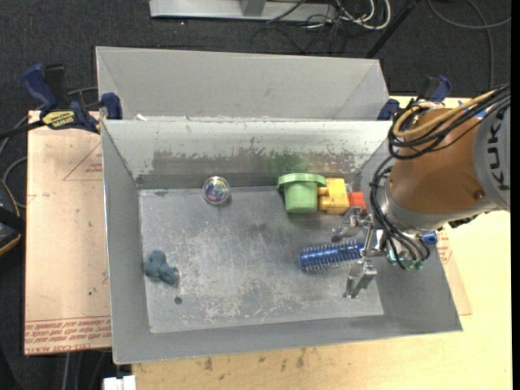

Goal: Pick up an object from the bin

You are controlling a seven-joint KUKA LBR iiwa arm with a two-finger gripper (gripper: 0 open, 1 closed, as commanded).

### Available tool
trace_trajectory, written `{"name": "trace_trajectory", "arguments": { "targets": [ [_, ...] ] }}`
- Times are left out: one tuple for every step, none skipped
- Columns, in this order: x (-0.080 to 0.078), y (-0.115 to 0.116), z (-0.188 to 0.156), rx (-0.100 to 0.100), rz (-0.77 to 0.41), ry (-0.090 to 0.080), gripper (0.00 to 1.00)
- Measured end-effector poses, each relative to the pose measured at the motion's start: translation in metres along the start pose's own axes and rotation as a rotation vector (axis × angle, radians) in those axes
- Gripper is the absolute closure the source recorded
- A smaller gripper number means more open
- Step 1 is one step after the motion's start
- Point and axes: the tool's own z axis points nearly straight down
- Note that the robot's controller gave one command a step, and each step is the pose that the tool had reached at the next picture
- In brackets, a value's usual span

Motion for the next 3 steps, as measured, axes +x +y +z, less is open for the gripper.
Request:
{"name": "trace_trajectory", "arguments": {
  "targets": [
    [-0.028, -0.001, 0.084, -0.001, 0.11, -0.012, 0.0],
    [-0.029, -0.001, 0.08, -0.001, 0.108, -0.014, 1.0],
    [-0.03, 0.002, -0.05, 0.002, -0.008, -0.016, 1.0]
  ]
}}
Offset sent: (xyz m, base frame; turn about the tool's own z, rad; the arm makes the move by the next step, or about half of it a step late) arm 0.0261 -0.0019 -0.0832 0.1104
